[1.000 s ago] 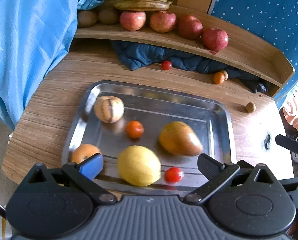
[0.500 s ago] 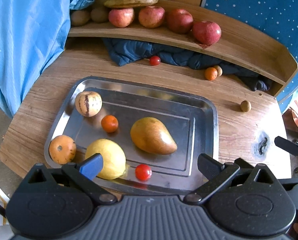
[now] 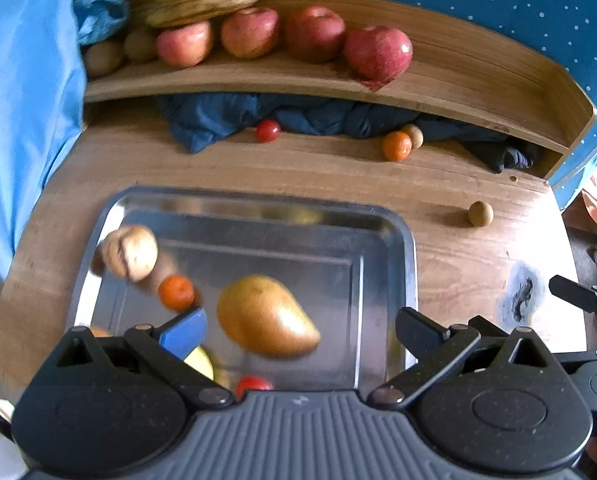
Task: Organize fruits
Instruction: 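Move both open tools toward the remaining fruits beneath the shelf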
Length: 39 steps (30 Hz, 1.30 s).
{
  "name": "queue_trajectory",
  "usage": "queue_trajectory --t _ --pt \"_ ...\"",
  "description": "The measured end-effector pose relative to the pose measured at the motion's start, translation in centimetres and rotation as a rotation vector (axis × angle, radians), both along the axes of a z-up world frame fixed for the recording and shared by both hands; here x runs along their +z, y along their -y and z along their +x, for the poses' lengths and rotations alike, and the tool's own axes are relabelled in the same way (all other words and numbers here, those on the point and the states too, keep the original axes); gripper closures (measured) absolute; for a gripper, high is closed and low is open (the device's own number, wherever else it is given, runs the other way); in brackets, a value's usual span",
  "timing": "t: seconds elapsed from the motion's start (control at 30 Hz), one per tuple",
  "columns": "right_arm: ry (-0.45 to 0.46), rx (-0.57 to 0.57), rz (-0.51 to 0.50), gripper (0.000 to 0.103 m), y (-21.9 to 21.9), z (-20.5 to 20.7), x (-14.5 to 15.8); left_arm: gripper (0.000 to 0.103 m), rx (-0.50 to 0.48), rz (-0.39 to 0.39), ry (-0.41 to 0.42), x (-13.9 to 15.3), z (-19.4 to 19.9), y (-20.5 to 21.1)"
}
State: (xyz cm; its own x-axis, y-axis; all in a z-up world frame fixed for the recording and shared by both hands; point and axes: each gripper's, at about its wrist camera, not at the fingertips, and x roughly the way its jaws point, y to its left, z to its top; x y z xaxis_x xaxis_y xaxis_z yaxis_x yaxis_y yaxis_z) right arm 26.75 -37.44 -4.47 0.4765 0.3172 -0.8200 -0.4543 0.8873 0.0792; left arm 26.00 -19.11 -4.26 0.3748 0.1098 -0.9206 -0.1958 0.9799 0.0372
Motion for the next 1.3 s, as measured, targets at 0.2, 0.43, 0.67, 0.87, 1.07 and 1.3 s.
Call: queue_trajectory --t 0.2,0.43,0.67,0.87,1.07,1.3 --pt "-0.016 -0.067 0.002 0.001 0.0 1.7 -1.1 0.001 -0.059 0.01 -0.021 -0.8 3.4 -0.3" --pt "0.005 -0.151 -0.005 0.001 -0.8 3.1 -2.2 0.001 -0.136 -0.023 -0.037 -2.1 7.9 -0.7" --pt "0.007 -0.183 -0.041 0.001 -1.9 4.6 -3.3 0.001 -0.233 -0.057 -0.033 -3.2 12.5 -0.1" --pt "0.02 -0.23 -0.055 0.002 -2.2 6.2 -3.8 0.001 -0.3 -0.066 -0.039 -4.5 15.3 0.3" --pt "0.048 -0.266 -0.05 0.011 -2.7 7.0 -4.1 0.001 -0.343 -0.085 -0.03 -5.6 17.5 0.6" --pt "0.078 -0.291 -0.052 0.02 -3.1 7.6 -4.1 0.006 -0.392 -0.123 -0.014 -6.3 18.6 1.3"
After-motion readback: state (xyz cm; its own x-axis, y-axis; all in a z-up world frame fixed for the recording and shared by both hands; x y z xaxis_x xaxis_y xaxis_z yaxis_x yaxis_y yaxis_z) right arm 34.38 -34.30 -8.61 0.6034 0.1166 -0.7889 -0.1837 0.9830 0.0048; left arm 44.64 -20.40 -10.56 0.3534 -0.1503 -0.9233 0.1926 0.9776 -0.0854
